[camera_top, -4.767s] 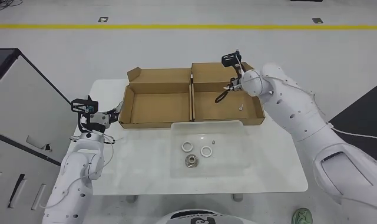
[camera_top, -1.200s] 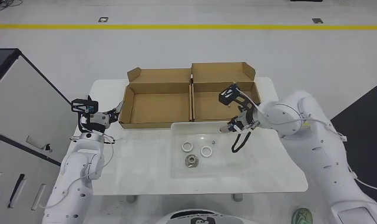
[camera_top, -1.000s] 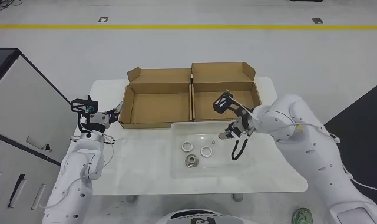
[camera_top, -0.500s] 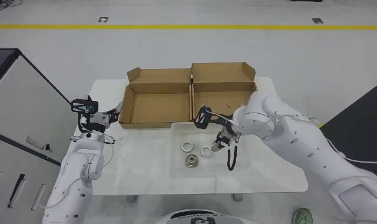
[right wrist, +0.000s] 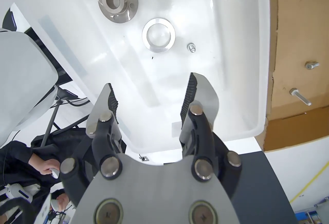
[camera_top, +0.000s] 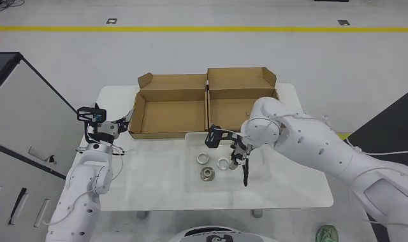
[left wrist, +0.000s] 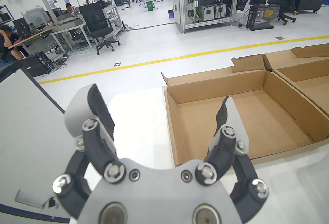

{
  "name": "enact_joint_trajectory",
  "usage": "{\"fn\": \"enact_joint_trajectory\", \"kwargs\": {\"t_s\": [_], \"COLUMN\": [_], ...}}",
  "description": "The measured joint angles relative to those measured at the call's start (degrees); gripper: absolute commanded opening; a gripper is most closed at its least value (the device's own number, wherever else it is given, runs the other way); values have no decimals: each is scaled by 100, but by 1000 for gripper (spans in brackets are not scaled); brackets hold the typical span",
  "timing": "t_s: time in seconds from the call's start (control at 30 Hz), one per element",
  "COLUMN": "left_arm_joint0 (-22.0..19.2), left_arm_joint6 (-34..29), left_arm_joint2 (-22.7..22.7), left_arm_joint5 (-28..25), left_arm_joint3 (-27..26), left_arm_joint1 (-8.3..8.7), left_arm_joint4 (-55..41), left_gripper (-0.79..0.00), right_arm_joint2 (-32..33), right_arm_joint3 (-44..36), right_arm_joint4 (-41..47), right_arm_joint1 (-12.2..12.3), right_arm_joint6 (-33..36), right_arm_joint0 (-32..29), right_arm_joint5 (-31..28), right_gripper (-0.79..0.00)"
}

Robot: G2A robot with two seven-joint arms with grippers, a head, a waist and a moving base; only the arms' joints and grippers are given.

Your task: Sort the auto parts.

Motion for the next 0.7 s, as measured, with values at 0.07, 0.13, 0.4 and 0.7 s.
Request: {"fn": "enact_joint_trajectory", "kwargs": {"t_s": [0.07, 0.13, 0.4, 0.7], "left_arm_joint0": [0, 0, 0, 0], "left_arm_joint6": [0, 0, 0, 0], "left_arm_joint2": [0, 0, 0, 0], "left_arm_joint5": [0, 0, 0, 0], "left_arm_joint3": [0, 0, 0, 0], "left_arm_joint1": [0, 0, 0, 0], "left_arm_joint4": [0, 0, 0, 0], "left_gripper": [0, 0, 0, 0], "right_arm_joint2": [-127, -249, -572, -727], "right_arm_joint3": [128, 279, 778, 1212], "right_arm_joint4": [-15, -69, -412, -813], "right_arm_joint1": [-51, -117, -398, -651], "right_arm_joint6": [0, 0, -210, -570], "right_arm_joint0": [50, 97, 148, 130], "right_arm_joint5": [1, 18, 58, 281], "right_gripper": [-397, -400, -409, -428]}}
